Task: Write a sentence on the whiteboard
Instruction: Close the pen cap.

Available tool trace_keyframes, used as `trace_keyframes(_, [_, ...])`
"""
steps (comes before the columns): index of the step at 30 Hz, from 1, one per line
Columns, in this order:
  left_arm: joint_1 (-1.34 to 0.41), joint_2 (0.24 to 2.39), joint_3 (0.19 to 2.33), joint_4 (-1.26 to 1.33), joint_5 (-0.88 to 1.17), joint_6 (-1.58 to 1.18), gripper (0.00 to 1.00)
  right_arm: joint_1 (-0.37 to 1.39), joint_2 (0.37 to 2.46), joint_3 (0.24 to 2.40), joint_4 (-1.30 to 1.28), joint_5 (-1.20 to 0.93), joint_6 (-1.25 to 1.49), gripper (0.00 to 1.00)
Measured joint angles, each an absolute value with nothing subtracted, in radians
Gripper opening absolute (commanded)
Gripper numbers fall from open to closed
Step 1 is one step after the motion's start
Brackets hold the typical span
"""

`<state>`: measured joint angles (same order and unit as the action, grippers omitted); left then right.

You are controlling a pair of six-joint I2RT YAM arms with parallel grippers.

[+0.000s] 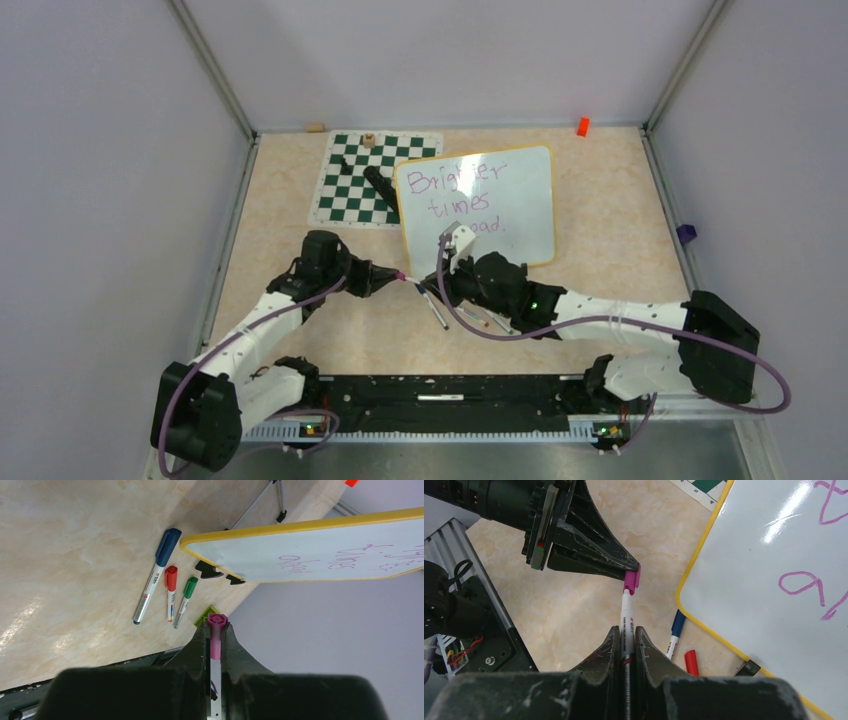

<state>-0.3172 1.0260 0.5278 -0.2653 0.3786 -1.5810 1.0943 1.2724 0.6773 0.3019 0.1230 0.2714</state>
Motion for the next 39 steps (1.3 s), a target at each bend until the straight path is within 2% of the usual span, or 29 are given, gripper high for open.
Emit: trace_keyframes(39, [-0.317,1.026,0.527,-0.262,0.394,-1.599,0.0,1.098,1.272,0.677,0.284,0.131,0.27,0.0])
